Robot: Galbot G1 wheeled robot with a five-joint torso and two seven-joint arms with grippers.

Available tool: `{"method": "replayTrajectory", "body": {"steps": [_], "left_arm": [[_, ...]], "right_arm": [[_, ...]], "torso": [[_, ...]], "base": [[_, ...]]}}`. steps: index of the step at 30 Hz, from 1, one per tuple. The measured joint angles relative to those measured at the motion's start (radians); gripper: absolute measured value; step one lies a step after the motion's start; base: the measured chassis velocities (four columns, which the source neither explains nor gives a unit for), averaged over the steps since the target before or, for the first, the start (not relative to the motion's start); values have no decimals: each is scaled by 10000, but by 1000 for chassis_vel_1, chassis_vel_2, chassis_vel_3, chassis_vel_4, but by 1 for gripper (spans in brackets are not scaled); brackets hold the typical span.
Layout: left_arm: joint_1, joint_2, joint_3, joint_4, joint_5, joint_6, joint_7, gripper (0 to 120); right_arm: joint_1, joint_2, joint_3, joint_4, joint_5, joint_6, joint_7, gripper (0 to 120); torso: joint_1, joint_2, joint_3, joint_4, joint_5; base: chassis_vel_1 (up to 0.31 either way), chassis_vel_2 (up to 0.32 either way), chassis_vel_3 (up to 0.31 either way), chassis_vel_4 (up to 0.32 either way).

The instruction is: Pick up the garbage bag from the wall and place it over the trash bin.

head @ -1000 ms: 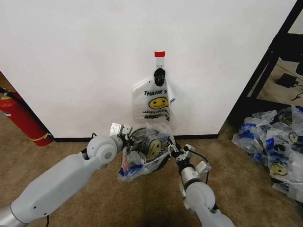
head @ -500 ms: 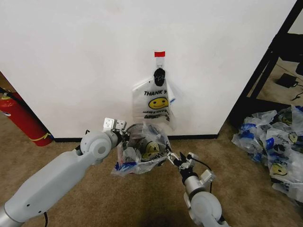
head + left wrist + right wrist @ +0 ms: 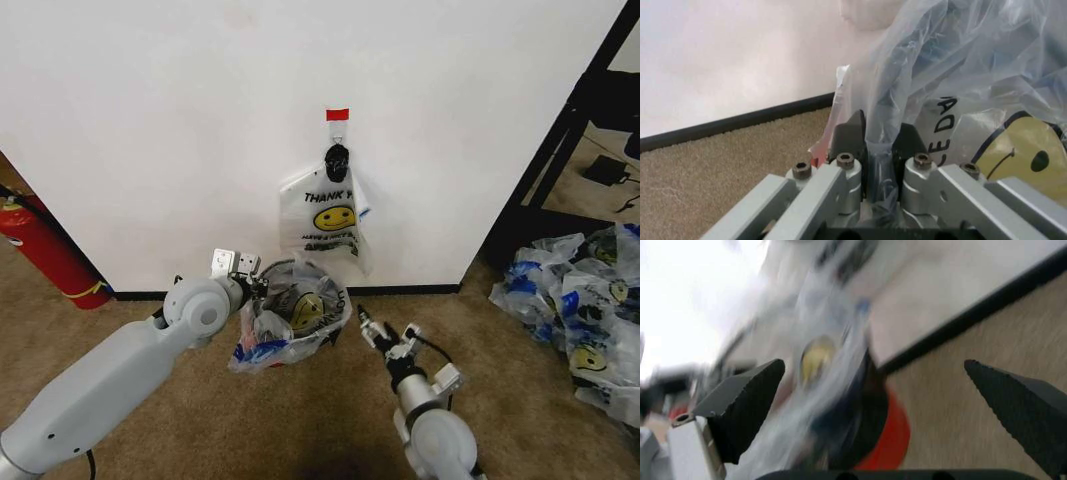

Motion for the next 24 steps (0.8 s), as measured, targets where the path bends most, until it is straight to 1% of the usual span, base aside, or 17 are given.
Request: {"method": "replayTrajectory", "body": {"steps": [2,4,5,8,10,12,13,14,15,17,19,20,21,22,23,24], "left_arm": [[-19,-100,65,34,5,0,-41,4],[-6,-144,105,39,15,0,-44,4],[-6,-144,105,39,15,0,-44,4],[31,-179,200,50,47,-1,-43,4],[42,-188,250,54,81,0,-20,4],[44,-184,287,53,174,-1,53,4],[44,-184,287,53,174,-1,53,4],[47,-177,295,53,210,-1,76,4],[55,-171,305,53,252,-1,112,4],[117,-155,321,22,318,-1,179,4],[172,-168,334,-24,356,-1,205,4],[172,-168,334,-24,356,-1,205,4],[199,-191,348,-57,408,0,233,4],[209,-207,357,-72,453,0,251,4],[209,-241,383,-74,506,0,280,4],[209,-255,397,-73,524,0,290,4]], "right_arm": [[-193,-91,-318,12,-939,-11,-207,100],[-279,-186,-529,-44,-2076,282,-575,100],[-279,-186,-529,-44,-2076,282,-575,100],[-256,-355,-580,-12,-3455,797,-1149,100],[-103,-762,-528,126,-4263,1021,-1654,100],[128,-1390,-478,212,-5106,1302,-2263,100],[128,-1390,-478,212,-5106,1302,-2263,100],[198,-1576,-457,226,-5312,1354,-2444,100],[357,-1943,-422,256,-5639,1441,-2816,100],[968,-2922,-370,234,-6358,1678,-3743,100],[1574,-3702,-397,141,-6604,1736,-4391,100],[1574,-3702,-397,141,-6604,1736,-4391,100],[2014,-4202,-457,80,-6570,1735,-4776,100],[2337,-4589,-499,24,-6443,1711,-5057,100],[2817,-5148,-563,-107,-6128,1626,-5533,100],[3068,-5403,-611,-201,-5968,1586,-5798,100]], "torso": [[0,0,0,-1,-3],[0,0,0,-3,-1],[0,0,0,-3,-1],[0,0,0,0,-2],[0,0,0,1,-2],[0,0,0,0,1],[0,0,0,0,1],[0,0,0,-1,1],[0,0,0,-1,-3],[0,0,0,1,4],[0,0,1,1,1],[0,0,1,1,1],[1,-1,1,0,5],[1,0,1,3,3],[2,0,1,3,-2],[1,-1,1,2,-4]], "base": [[0,0,0,0],[0,0,0,0],[0,0,0,0],[0,0,0,0],[0,0,0,0],[0,0,0,0],[0,0,0,0],[0,0,0,0],[0,0,0,0],[0,0,0,0],[0,0,0,0],[0,0,0,0],[0,0,0,0],[0,0,0,0],[0,0,0,0],[0,0,0,0]]}}
